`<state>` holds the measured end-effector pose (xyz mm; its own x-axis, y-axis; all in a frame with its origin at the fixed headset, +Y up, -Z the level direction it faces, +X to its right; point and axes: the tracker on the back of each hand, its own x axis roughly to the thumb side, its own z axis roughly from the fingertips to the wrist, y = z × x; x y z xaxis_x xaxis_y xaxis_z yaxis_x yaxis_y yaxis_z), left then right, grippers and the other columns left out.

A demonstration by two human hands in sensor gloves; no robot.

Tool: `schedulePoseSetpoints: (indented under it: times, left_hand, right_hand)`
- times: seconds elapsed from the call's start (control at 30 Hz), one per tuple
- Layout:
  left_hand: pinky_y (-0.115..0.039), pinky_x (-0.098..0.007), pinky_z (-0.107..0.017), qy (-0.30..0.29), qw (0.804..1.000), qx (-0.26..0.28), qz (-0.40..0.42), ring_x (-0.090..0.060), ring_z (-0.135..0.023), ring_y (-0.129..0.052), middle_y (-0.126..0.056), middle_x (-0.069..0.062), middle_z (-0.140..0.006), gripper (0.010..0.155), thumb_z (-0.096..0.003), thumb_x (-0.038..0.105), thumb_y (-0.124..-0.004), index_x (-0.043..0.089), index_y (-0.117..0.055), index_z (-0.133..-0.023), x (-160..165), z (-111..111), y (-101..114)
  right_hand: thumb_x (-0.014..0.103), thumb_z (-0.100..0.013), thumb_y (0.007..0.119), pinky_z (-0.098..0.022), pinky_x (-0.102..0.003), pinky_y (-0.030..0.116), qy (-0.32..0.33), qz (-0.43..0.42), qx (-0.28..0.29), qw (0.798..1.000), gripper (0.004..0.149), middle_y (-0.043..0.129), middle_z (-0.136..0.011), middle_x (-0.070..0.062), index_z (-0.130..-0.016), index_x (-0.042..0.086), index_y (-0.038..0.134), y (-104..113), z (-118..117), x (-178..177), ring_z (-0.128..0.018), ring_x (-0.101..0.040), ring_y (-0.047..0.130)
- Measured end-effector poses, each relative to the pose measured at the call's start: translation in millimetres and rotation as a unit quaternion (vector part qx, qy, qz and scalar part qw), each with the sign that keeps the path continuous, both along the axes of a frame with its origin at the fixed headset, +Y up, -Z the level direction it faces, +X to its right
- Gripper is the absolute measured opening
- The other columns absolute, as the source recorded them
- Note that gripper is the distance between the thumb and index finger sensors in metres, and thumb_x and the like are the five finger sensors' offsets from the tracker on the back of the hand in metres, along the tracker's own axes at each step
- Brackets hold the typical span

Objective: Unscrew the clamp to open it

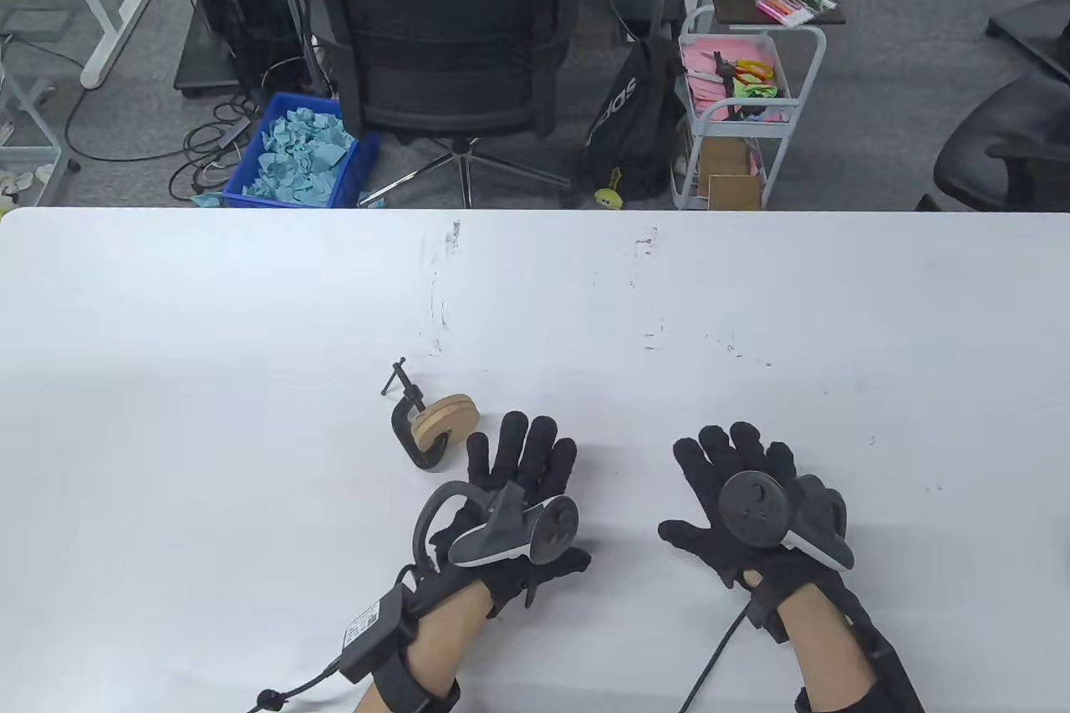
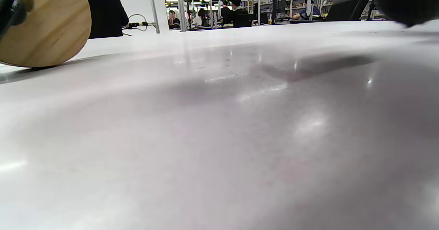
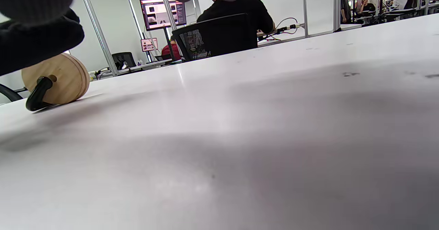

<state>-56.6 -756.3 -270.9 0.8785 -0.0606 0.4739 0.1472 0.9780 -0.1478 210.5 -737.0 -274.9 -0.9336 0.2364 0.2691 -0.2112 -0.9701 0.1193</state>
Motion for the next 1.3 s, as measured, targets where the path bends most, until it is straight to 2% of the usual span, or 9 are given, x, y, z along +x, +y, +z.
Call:
schedulePoseSetpoints:
  times: [0.27, 0.47, 0.57, 0.7, 0.8, 0.97, 1.1, 1.2, 1.3]
  left_hand:
    - [-0.015, -0.070, -0.074, 0.011, 1.000, 0.014, 0.000, -0.048, -0.103, 0.006, 0.011, -0.015, -0.110, 0.116, -0.0323, 0.081, -0.076, 0.028, -0.004, -0.107, -3, -3, 2]
    - [-0.020, -0.070, -0.076, 0.024, 0.998, 0.045, 0.021, -0.046, -0.107, 0.001, 0.006, -0.012, -0.113, 0.112, -0.0329, 0.079, -0.078, 0.031, -0.011, -0.109, -9, -3, 9]
    - [-0.034, -0.063, -0.082, 0.041, 0.993, 0.100, 0.056, -0.048, -0.112, -0.021, -0.012, -0.009, -0.118, 0.098, -0.0369, 0.070, -0.082, 0.033, -0.029, -0.111, -13, -1, 22]
    - [-0.060, -0.054, -0.079, 0.126, 0.970, 0.132, 0.161, -0.041, -0.110, -0.059, -0.048, -0.007, -0.118, 0.071, -0.0434, 0.053, -0.084, 0.034, -0.057, -0.106, -51, -12, 60]
    - [-0.069, -0.050, -0.075, 0.214, 0.938, 0.103, 0.253, -0.035, -0.102, -0.076, -0.062, -0.006, -0.112, 0.054, -0.0496, 0.033, -0.083, 0.032, -0.068, -0.101, -94, -30, 71]
    - [-0.079, -0.042, -0.064, 0.368, 0.914, 0.041, 0.168, -0.025, -0.081, -0.092, -0.072, -0.006, -0.104, 0.046, -0.0496, 0.037, -0.081, 0.030, -0.076, -0.094, -155, -73, 56]
    - [-0.082, -0.037, -0.055, 0.419, 0.885, -0.086, 0.184, -0.022, -0.065, -0.094, -0.077, -0.006, -0.096, 0.052, -0.0479, 0.042, -0.081, 0.032, -0.073, -0.098, -185, -101, 21]
    - [-0.082, -0.037, -0.053, 0.427, 0.861, -0.145, 0.233, -0.020, -0.062, -0.094, -0.079, -0.007, -0.093, 0.057, -0.0450, 0.049, -0.084, 0.031, -0.074, -0.099, -196, -109, -1]
    - [-0.082, -0.036, -0.053, 0.430, 0.861, -0.124, 0.243, -0.018, -0.059, -0.093, -0.078, -0.007, -0.089, 0.056, -0.0415, 0.051, -0.087, 0.031, -0.079, -0.094, -197, -110, -9]
  right_hand:
    - [0.077, -0.035, 0.067, -0.070, -0.068, 0.017, -0.005, 0.000, 0.000, 1.000, 0.091, 0.028, -0.113, -0.002, -0.108, 0.034, 0.035, 3, -1, 3, -0.107, -0.044, 0.019]
    - [0.076, -0.028, 0.078, -0.069, -0.070, 0.015, 0.002, 0.010, -0.011, 1.000, 0.101, 0.025, -0.113, -0.001, -0.107, 0.034, 0.033, 2, -2, 5, -0.107, -0.044, 0.014]
    - [0.075, -0.028, 0.079, -0.069, -0.070, 0.014, 0.003, 0.013, -0.011, 1.000, 0.101, 0.025, -0.113, -0.001, -0.107, 0.034, 0.033, 1, -2, 5, -0.107, -0.044, 0.014]
    - [0.076, -0.028, 0.078, -0.069, -0.070, 0.015, 0.001, 0.019, -0.002, 1.000, 0.100, 0.026, -0.113, -0.002, -0.107, 0.034, 0.034, 2, -3, 6, -0.107, -0.044, 0.015]
    - [0.075, -0.029, 0.078, -0.069, -0.070, 0.015, -0.005, 0.016, -0.003, 1.000, 0.099, 0.027, -0.113, -0.002, -0.107, 0.033, 0.034, 2, -2, 7, -0.107, -0.044, 0.016]
    - [0.074, -0.030, 0.078, -0.069, -0.070, 0.015, -0.010, 0.027, -0.009, 1.000, 0.098, 0.027, -0.113, -0.002, -0.107, 0.033, 0.034, 1, -3, 6, -0.107, -0.044, 0.015]
    - [0.074, -0.031, 0.078, -0.069, -0.070, 0.015, -0.013, 0.027, -0.016, 0.999, 0.097, 0.027, -0.113, -0.002, -0.107, 0.033, 0.034, 0, -4, 7, -0.107, -0.045, 0.016]
    - [0.074, -0.031, 0.077, -0.069, -0.070, 0.014, -0.013, 0.035, -0.026, 0.999, 0.097, 0.027, -0.113, -0.002, -0.108, 0.033, 0.034, -3, -4, 8, -0.107, -0.045, 0.016]
    - [0.074, -0.031, 0.077, -0.069, -0.070, 0.015, -0.013, 0.036, -0.029, 0.999, 0.097, 0.027, -0.113, -0.002, -0.108, 0.032, 0.034, -4, -4, 8, -0.107, -0.045, 0.016]
